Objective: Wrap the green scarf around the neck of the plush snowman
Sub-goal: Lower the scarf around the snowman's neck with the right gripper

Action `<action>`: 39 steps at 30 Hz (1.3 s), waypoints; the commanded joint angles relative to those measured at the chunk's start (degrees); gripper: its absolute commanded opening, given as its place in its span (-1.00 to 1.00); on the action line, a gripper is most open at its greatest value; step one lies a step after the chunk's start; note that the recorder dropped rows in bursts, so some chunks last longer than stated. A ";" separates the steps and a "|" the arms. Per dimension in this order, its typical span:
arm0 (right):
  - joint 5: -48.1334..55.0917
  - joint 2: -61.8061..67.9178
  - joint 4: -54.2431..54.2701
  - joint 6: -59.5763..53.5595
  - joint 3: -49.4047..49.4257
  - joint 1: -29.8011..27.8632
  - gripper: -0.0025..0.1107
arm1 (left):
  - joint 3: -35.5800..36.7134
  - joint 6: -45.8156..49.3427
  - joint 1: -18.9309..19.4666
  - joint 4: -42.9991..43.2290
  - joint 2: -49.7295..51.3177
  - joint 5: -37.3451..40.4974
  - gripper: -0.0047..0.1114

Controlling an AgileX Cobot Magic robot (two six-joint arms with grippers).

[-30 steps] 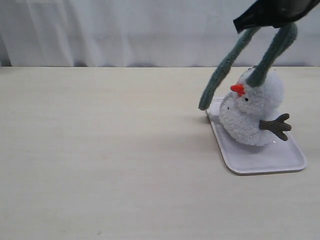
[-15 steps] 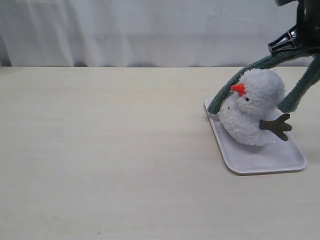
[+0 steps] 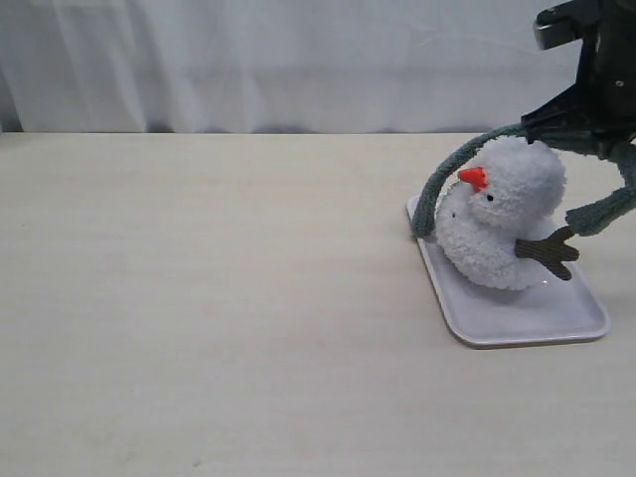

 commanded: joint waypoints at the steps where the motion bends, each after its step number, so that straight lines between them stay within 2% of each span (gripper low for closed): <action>1: 0.54 3.16 0.70 -0.53 -0.27 -0.29 -0.88 | 0.09 -0.11 -0.25 -0.37 -0.12 -0.70 -0.92; 10: 0.54 5.63 0.70 -0.67 -0.27 -0.29 -0.88 | 0.09 -0.11 -0.25 -0.37 -0.12 -0.70 -0.92; 14: 0.54 5.63 2.90 -4.35 -0.27 -0.29 -0.87 | 0.09 -0.11 -0.25 -0.37 -0.12 -0.70 -0.92; 22: 0.54 5.51 11.55 -8.38 -0.27 -0.29 -0.62 | 0.09 -0.11 -0.25 -0.37 -0.12 -0.70 -0.92; 39: 0.54 3.28 12.72 -7.64 -0.27 -0.29 -0.62 | 0.09 -0.11 -0.25 -0.37 -0.12 -0.70 -0.92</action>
